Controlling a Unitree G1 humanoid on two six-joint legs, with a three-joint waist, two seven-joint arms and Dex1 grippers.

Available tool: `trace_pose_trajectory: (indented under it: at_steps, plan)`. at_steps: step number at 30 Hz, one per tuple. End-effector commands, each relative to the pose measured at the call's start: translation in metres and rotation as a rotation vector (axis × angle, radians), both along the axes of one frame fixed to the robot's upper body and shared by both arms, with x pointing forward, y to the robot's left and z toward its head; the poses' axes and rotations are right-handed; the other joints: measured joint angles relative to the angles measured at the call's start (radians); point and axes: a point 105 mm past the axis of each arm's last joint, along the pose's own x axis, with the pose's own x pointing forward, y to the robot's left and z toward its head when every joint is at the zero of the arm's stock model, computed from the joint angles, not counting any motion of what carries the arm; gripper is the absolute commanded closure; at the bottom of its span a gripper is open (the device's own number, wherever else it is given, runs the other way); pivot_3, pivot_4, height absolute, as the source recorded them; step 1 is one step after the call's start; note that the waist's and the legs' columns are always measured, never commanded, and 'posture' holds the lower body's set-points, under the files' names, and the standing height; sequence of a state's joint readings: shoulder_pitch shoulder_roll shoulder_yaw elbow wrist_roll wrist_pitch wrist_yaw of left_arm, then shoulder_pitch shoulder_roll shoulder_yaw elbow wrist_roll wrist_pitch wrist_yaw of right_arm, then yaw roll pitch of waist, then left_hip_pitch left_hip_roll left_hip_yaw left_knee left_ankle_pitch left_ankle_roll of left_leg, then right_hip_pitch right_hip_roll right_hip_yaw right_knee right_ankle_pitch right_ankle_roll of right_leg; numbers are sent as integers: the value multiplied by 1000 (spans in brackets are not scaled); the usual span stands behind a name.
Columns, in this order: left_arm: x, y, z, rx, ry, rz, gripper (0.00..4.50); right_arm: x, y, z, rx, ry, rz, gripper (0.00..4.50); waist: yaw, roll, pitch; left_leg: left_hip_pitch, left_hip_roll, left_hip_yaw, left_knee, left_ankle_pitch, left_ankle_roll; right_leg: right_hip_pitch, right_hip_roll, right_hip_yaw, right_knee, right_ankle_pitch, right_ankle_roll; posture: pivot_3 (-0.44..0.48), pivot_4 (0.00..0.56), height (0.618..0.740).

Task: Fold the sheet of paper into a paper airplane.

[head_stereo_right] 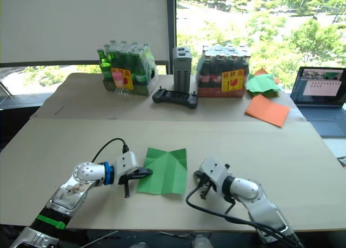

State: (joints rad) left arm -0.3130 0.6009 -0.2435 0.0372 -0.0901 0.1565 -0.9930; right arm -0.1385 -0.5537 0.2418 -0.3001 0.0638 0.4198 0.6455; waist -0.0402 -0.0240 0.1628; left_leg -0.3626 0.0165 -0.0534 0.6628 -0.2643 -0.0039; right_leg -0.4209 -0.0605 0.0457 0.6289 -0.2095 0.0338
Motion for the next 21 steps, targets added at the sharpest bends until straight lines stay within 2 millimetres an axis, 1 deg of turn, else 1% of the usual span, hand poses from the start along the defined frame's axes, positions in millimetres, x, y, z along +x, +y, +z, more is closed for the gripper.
trace_pose_trajectory:
  at_steps: [1,4,8,10,11,14,19,21]
  plan:
    - [-8,2,-19,54,70,-6,4500,4,20,11,45,-45,55,4472,0,0,0,0,0,0,0,0,0,0,0,0,0,0,0,0,150,740]
    - [-8,3,-19,57,69,-2,4500,7,28,20,107,-57,58,4472,1,0,0,0,0,0,0,0,0,0,0,0,0,0,0,0,150,740]
    - [-7,5,-19,58,68,2,4500,10,38,43,237,-78,64,4472,0,0,0,0,0,0,0,0,0,0,0,0,0,0,0,0,150,740]
    - [-7,5,-20,60,66,3,4500,10,47,52,285,-82,84,4472,0,0,0,0,0,0,0,0,0,0,0,0,1,0,0,0,150,740]
    - [-7,6,-19,61,63,6,4500,9,53,53,291,-78,103,4472,0,0,0,0,0,0,0,0,0,0,0,0,1,0,0,0,150,740]
    - [-6,7,-19,61,58,13,4500,7,70,46,283,-45,141,4472,-1,0,0,1,0,0,0,0,0,0,0,0,1,0,0,0,150,740]
    - [-6,11,-16,64,49,30,4500,14,86,28,273,-3,141,4472,-2,1,0,1,0,0,0,0,0,0,0,0,1,0,-1,0,150,740]
    - [-7,13,-15,65,47,35,4500,18,90,24,272,9,136,4472,-4,1,0,1,0,0,0,0,0,-1,0,0,1,0,-1,0,150,740]
